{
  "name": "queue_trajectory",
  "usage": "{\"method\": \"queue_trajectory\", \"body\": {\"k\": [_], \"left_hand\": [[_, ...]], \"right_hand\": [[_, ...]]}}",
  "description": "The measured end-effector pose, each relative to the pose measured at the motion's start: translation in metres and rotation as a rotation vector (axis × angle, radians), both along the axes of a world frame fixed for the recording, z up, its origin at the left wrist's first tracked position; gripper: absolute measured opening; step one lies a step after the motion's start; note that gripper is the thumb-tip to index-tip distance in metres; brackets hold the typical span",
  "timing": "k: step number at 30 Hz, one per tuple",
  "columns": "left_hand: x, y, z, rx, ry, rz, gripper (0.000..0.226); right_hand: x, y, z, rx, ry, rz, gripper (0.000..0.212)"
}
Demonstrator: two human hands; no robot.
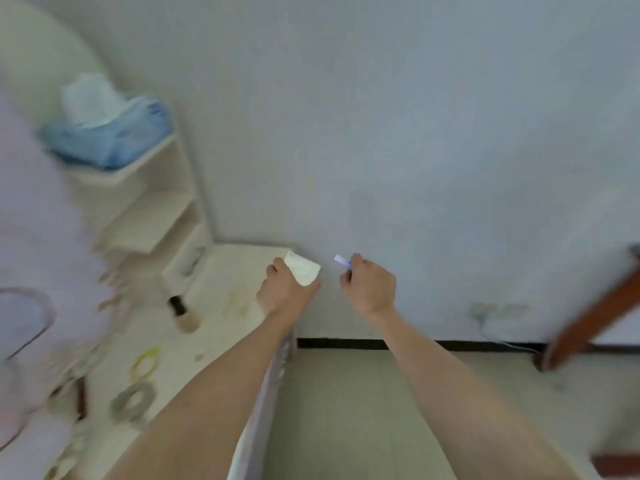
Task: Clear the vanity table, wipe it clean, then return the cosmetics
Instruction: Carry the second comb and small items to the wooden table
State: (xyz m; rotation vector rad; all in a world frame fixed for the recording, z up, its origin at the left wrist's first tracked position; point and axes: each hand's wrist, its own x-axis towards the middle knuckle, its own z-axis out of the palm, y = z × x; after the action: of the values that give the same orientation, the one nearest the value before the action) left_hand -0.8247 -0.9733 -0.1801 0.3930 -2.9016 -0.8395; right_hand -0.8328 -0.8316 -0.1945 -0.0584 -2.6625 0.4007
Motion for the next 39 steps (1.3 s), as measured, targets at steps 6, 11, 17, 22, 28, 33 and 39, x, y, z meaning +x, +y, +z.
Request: {"method": "queue_trajectory", "body": {"k": [6,11,17,22,28,33,39], "left_hand": [[0.000,0.172,0.044,0.132,0.072,-0.275,0.071],[0.043,0.294,0.060,0.198,0.070,-0.485,0.070],[0.091,0.420,0.065,0.244,0.030,-0.694,0.071],[0.106,0.519,0.055,0.231,0.009,-0.897,0.073],[0.086,0.638,0.038,0.212,-0.005,-1.111,0.077],[0.071,0.722,0.029,0.107,-0.026,-1.264,0.074],[0.059,0.809,0.002,-0.013,-0.063,-1.339,0.074]], "right_hand": [[0.056,0.161,0.048,0.032,0.122,-0.368,0.023],[0.135,0.285,0.070,0.113,-0.037,-0.616,0.017],[0.219,0.394,0.075,0.075,-0.079,-0.897,0.020],[0.261,0.477,0.065,0.035,-0.128,-1.122,0.018],[0.275,0.571,0.046,-0.057,-0.119,-1.423,0.020],[0.264,0.626,0.027,-0.195,-0.117,-1.596,0.023],[0.260,0.688,0.009,-0.238,-0.224,-1.704,0.020]]}}
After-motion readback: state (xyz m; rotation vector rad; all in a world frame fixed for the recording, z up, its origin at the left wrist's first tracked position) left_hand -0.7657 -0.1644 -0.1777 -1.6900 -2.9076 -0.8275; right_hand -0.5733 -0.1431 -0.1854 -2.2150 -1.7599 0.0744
